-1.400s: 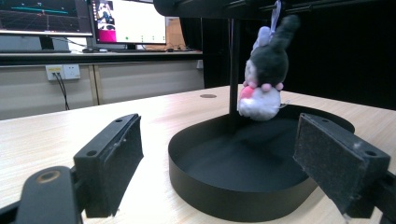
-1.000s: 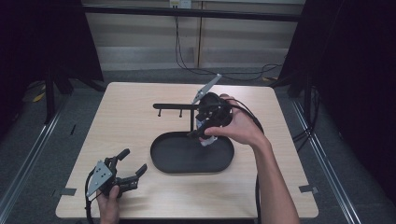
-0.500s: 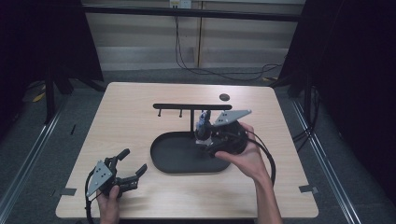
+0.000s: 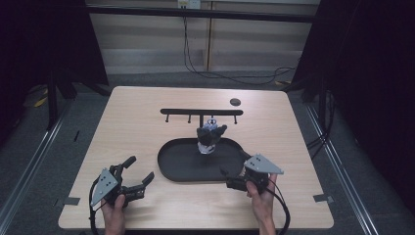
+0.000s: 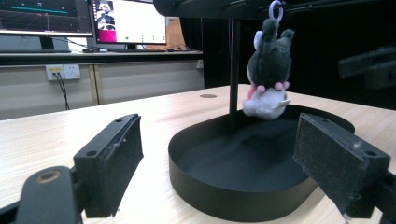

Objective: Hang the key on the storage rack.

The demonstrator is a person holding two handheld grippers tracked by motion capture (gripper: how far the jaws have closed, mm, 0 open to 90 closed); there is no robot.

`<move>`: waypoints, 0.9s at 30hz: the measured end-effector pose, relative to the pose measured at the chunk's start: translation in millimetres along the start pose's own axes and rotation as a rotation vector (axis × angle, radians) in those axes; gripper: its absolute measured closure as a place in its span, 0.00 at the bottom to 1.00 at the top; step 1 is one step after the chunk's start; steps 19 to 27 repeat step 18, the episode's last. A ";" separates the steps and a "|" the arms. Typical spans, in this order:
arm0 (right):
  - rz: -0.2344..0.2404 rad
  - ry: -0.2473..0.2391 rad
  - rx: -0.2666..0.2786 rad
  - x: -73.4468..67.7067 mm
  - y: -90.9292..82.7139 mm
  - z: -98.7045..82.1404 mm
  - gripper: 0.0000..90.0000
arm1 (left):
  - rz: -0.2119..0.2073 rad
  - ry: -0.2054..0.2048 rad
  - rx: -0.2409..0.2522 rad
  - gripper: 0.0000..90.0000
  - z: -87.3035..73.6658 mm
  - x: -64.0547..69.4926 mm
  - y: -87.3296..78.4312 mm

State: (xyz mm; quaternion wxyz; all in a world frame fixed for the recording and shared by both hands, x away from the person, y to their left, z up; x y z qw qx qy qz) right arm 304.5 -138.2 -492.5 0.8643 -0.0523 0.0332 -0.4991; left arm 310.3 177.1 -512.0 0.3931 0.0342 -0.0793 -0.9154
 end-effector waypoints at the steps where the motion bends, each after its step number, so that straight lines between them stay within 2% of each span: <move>1: 0.000 0.000 0.000 0.0 0.0 0.0 0.17 | 0.001 0.000 0.001 0.17 0.0 0.0 0.1; 2: -0.015 0.002 0.021 -0.2 -1.8 -7.1 0.16 | 0.000 0.000 0.000 0.17 0.0 0.0 0.0; 4: -0.064 -0.004 0.010 3.3 -2.7 -22.5 0.18 | 0.000 0.000 0.000 0.17 0.0 0.1 0.0; 5: -0.102 -0.006 0.033 6.3 -3.5 -25.8 0.22 | 0.001 0.000 0.002 0.17 0.0 0.0 0.1; 6: -0.109 -0.001 0.067 7.6 -4.2 -27.4 0.23 | 0.000 0.000 0.001 0.17 0.0 0.0 0.1; 8: -0.139 -0.002 0.111 9.6 -6.3 -30.2 0.19 | 0.000 0.000 0.001 0.17 0.0 0.1 0.0; 10: -0.132 0.002 0.169 8.6 -8.5 -27.5 0.19 | 0.002 0.000 0.002 0.17 0.0 0.0 0.1; 13: -0.122 0.001 0.213 7.4 -11.9 -25.7 0.15 | 0.001 0.000 0.002 0.17 0.0 0.1 0.1; 15: -0.123 0.022 0.286 9.6 -18.4 -23.0 0.15 | 0.002 0.000 0.002 0.17 0.0 0.1 0.1; 17: -0.129 0.014 0.319 8.8 -22.4 -21.9 0.15 | 0.001 0.000 0.001 0.17 0.0 0.1 0.0; 18: -0.120 0.002 0.323 7.4 -22.0 -21.5 0.15 | 0.001 0.000 0.002 0.17 0.0 0.1 0.1; 27: -0.120 0.002 0.323 7.4 -22.0 -21.5 0.15 | 0.001 0.000 0.002 0.17 0.0 0.1 0.1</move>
Point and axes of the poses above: each handheld gripper's, and its own axes: y roughly forward along the jaws, z roughly out of its top, x roughly to its right, the point moved 8 cm from there along y, roughly forward along the jaws, and after that the axes turned 11 degrees about x, right-handed, at the moved point
